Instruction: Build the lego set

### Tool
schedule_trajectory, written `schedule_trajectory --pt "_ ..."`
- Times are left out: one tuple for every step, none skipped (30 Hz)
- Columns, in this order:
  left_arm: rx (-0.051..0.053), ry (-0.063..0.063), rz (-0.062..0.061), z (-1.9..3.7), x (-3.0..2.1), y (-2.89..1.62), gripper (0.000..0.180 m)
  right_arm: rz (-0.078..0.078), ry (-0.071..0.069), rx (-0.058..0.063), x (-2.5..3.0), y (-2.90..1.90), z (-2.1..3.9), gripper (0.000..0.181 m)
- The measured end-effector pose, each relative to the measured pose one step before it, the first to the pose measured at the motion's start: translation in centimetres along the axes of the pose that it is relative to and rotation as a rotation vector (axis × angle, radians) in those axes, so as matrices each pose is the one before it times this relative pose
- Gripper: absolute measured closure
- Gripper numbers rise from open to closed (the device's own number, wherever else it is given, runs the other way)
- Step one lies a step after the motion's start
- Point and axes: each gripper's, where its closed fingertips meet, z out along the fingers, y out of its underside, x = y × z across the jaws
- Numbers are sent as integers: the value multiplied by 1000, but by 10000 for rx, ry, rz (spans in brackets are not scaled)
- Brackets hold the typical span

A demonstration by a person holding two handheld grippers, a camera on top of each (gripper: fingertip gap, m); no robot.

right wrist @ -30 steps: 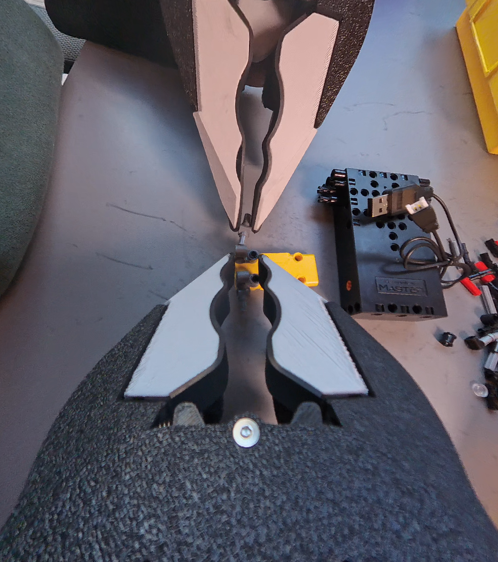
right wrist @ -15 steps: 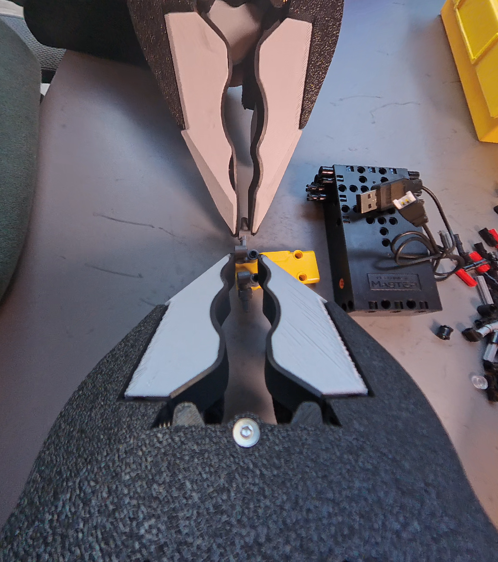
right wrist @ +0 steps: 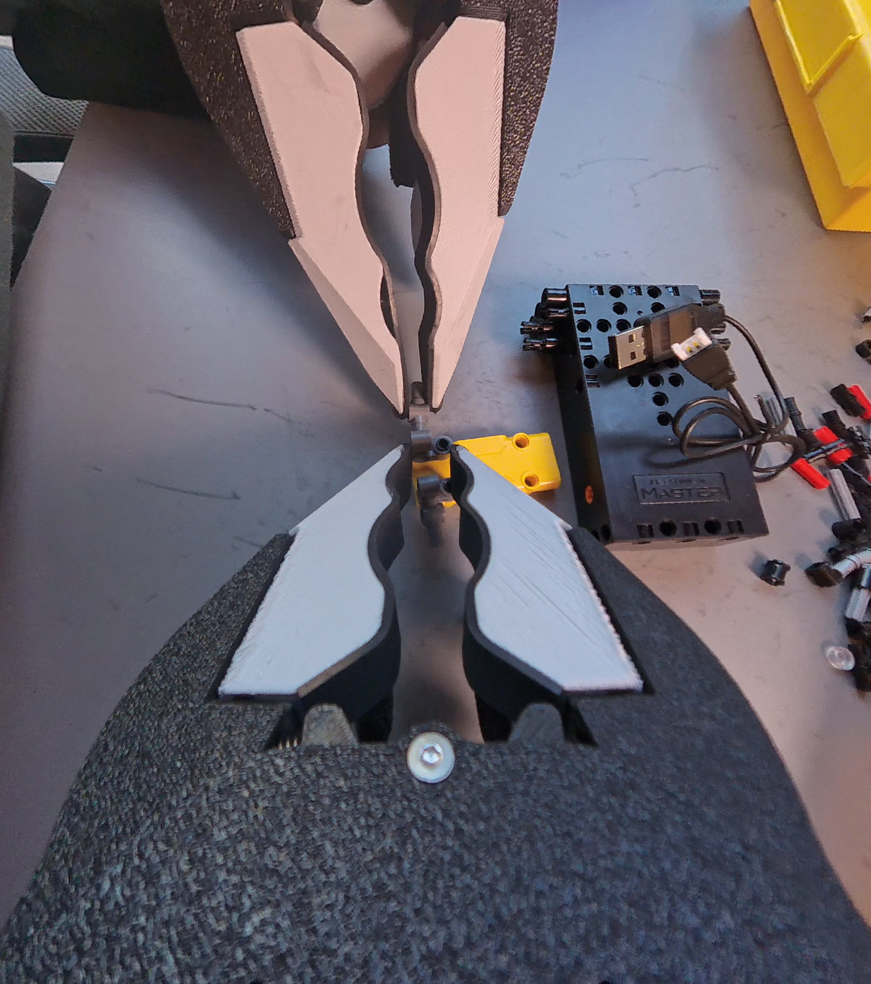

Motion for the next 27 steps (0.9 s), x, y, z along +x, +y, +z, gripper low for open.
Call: schedule_trajectory --pt "2 -10 -76 -4 -10 1 174 65 1 -1 30 -16 14 169" --pt "-21 -36 -62 12 9 17 174 66 -2 -6 1 -22 21 169" --pt "-20 -54 -52 17 11 13 174 72 0 -6 -4 0 11 169" --pt "1 -57 -48 14 18 -13 174 65 3 -11 -3 -5 4 169" --pt "17 -44 -67 -11 20 -13 174 57 16 -7 -11 -3 25 169" --pt "19 -26 -90 -11 3 -3 174 53 28 -5 -7 -28 21 169" --pt "16 -18 -100 0 14 2 174 67 27 -4 -4 -23 31 169" --pt "20 -15 -90 5 -2 -22 175 72 15 -3 3 -11 4 169" --pt "45 -19 -58 3 -8 -63 175 23 17 -1 8 2 -1 169" --pt "61 -21 -34 -6 -1 -64 175 73 -1 -8 14 17 -8 169" --pt "60 -4 -54 16 12 -31 175 133 -39 -11 8 26 -12 169" --pt "30 24 -83 48 8 24 175 174 -57 -11 21 20 -22 169" --pt "-1 15 -54 43 14 39 175 187 -48 -15 10 32 -22 169" --pt "-24 -23 8 66 -2 53 174 148 -4 -14 29 40 -20 169" --pt "-65 -51 53 120 17 105 175 104 -5 -26 16 77 -53 169" --pt "-97 -46 74 170 54 148 174 120 -57 -25 -18 68 -48 169" --pt "-70 -11 69 164 107 104 174 15 -106 -43 -71 66 -59 169" --pt "22 36 20 59 112 -57 174 -81 -136 -86 -143 103 -71 169" --pt "93 83 -61 -42 79 -155 174 -118 -94 -90 -94 97 -88 169" --pt "61 91 -97 -7 60 -103 174 -160 -52 -51 -43 74 -63 169" --pt "-11 42 -45 49 43 -3 174 -113 -31 -8 -10 32 -11 169" --pt "-2 23 -20 45 79 -27 174 -105 -46 -10 -15 36 -15 169" --pt "84 80 -84 -23 139 -154 175 -120 -76 -46 -61 63 -15 168" --pt "72 91 -141 -42 111 -110 174 -82 -75 -39 -69 29 1 168" --pt "13 38 -133 -26 23 -2 174 -77 -28 -27 -10 10 26 168" --pt "-14 -18 -77 36 8 14 175 -101 8 -19 -1 -11 29 168" --pt "-27 -50 -35 56 18 2 175 -80 19 -8 16 -13 35 167"
